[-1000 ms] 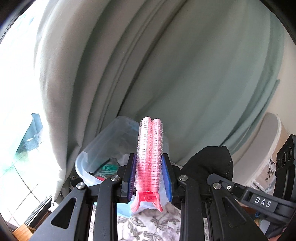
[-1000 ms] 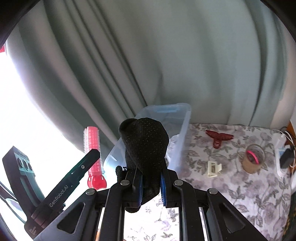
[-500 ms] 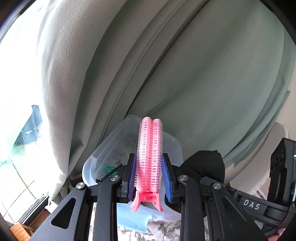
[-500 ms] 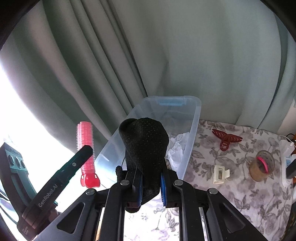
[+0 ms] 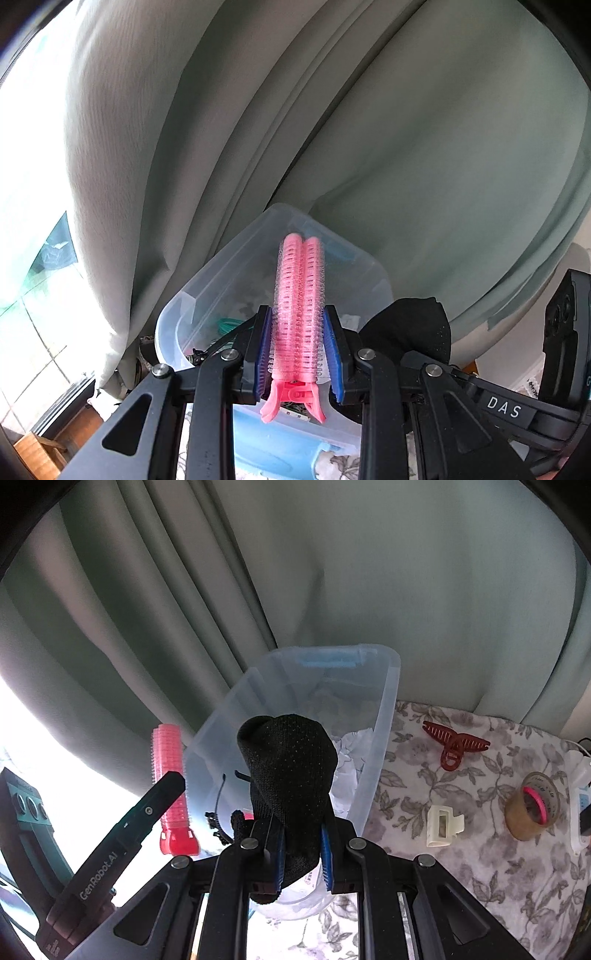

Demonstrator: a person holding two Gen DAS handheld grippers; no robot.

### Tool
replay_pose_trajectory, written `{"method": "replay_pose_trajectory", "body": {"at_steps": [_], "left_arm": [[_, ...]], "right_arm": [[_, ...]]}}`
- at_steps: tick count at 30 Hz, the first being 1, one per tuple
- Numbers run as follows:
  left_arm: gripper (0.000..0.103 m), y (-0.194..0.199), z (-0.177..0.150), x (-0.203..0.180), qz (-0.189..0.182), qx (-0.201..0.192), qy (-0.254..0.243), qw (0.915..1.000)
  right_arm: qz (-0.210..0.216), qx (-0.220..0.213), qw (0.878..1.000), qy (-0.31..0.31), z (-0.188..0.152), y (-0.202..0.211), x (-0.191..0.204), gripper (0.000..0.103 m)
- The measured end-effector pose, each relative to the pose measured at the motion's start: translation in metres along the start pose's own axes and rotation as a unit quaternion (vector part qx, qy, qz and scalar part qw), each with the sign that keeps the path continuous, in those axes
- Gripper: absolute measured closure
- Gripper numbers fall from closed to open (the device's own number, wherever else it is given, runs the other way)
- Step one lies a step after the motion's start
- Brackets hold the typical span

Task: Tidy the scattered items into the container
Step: 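Lift and carry the pink roller with left tool while right tool carries the scrunchie to the box, then open left tool releasing the pink roller while right tool releases the scrunchie into the box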

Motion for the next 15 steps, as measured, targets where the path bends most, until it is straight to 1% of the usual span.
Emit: {"method": "replay_pose_trajectory", "body": {"at_steps": [4,10,13,15], "left_arm": [[0.075,-0.015,0.006,0.006,0.0,0.008,-0.002,1.0],[0.075,-0.035,0.011,0.016,0.003,0.021,0.003,0.9998],[0.075,-0.041,-0.011,-0.004,0.008,0.022,0.001,0.9997],[0.074,-0.033,-0.026,-0.02,0.011,0.023,-0.003,0.9997]], "right_arm": [[-0.004,0.013,1.0,0.003,-0.003,-0.013,-0.003,0.084],[-0.014,0.024,1.0,-0.001,-0.006,-0.024,-0.011,0.084],[-0.012,0.024,1.0,-0.001,-0.006,-0.025,-0.012,0.083],[-0.014,0.022,1.0,0.002,-0.006,-0.024,-0.012,0.083]]}}
Point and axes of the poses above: each gripper's, at about its wrist camera, not at the fingertips, and y roughly against the way its jaws point, x to its left, z to its top, the point moved 10 cm from there along -y, roughly the way its jaws point, and after that the axes turned 15 degrees about -y, right-handed, at the moved point
